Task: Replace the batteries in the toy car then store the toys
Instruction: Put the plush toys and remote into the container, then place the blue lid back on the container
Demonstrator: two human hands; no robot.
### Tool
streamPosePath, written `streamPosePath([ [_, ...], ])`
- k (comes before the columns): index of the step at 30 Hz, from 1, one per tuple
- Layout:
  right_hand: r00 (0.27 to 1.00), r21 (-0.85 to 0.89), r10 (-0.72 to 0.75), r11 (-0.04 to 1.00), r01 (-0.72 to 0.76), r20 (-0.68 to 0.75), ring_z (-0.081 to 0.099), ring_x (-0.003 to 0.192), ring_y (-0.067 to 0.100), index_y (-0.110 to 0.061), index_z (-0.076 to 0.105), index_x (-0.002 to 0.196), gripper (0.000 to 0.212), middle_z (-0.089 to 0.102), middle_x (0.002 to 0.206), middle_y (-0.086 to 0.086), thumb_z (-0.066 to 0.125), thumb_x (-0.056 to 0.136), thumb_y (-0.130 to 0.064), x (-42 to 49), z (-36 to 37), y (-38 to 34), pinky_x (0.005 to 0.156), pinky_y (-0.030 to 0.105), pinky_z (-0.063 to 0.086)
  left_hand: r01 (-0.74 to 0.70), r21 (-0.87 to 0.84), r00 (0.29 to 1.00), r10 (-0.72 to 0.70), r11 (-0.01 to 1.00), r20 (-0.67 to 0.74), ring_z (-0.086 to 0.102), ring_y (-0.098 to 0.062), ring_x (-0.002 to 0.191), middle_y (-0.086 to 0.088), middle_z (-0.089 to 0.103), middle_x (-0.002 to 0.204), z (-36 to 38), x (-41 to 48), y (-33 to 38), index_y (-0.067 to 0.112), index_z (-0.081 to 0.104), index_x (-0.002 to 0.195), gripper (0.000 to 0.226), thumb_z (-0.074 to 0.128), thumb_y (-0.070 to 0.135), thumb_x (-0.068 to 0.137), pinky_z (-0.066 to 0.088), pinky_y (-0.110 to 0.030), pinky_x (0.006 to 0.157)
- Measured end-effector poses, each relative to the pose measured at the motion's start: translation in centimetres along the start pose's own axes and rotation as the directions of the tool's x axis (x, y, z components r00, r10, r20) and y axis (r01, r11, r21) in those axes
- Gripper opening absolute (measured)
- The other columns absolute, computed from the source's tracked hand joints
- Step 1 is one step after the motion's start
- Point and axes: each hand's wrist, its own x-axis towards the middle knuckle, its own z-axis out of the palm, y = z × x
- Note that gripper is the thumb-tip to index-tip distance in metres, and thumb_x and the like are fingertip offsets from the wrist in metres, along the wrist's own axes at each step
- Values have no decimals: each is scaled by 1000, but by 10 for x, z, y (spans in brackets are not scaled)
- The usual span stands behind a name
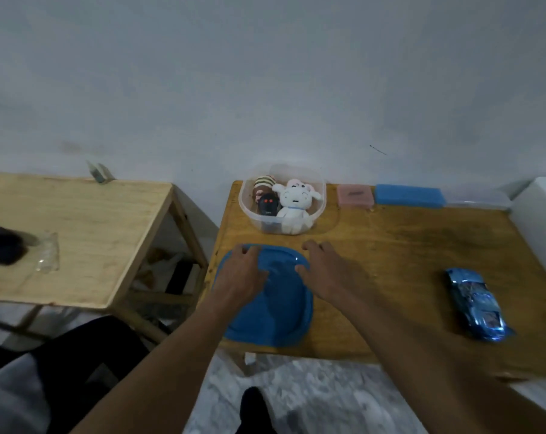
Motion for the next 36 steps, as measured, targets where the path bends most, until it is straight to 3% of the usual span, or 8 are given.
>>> streamPosePath([
  [7,981,58,169,983,-175,100,52,112,27,-17,41,133,48,46,131,11,58,92,-36,-36,36,2,89,38,48,105,-83,992,-98,991,78,51,-31,119,-14,34,144,15,-23,-54,22,34,146,59,59,32,94,46,-40,100],
  [12,948,28,307,950,-310,82,56,103,27,-11,49,125,39,52,122,12,57,93,-33,-45,58,3,71,30,41,161,-90,983,-151,983,105,51,-35,119,-18,32,145,19,-16,-88,18,33,146,59,60,25,94,44,-40,96],
  [15,933,69,349,932,-355,85,58,99,27,-7,55,116,34,57,116,13,59,93,-30,-43,70,2,70,29,43,177,-108,977,-161,978,142,52,-35,117,-18,36,142,30,-9,-102,16,33,145,61,62,27,94,46,-42,95],
  [19,924,103,380,918,-383,49,61,92,26,-6,62,110,25,62,109,14,61,92,-23,-44,84,1,75,37,55,188,-96,969,-169,977,178,49,-36,122,-18,41,140,44,-2,-114,13,32,146,63,64,24,92,44,-44,101],
  [23,915,72,404,913,-403,-3,57,96,26,-5,57,115,24,58,113,14,56,92,-10,-46,88,0,68,30,43,196,-105,969,-177,975,170,52,-36,118,-19,48,133,50,4,-121,8,40,138,55,63,16,90,47,-44,97],
  [27,902,130,431,896,-425,-20,54,85,21,-5,55,113,23,59,111,14,55,90,-7,-48,87,-5,67,30,44,178,-126,974,-156,976,165,54,-34,113,-16,51,129,48,4,-124,8,45,133,48,62,14,88,50,-44,92],
  [33,896,262,423,888,-379,-136,60,88,26,-12,42,129,51,60,106,11,60,82,-12,-44,56,-23,65,33,49,85,-261,996,-77,962,42,55,-31,114,-11,55,128,15,-3,-123,15,37,142,66,69,17,84,52,-47,94],
  [36,899,239,375,916,-322,-225,60,88,26,-10,48,124,47,61,106,11,62,79,-12,-35,35,-37,65,33,48,5,-281,999,-14,960,-31,55,-31,114,-11,55,126,-14,-1,-117,16,37,143,68,68,13,83,52,-48,94],
])
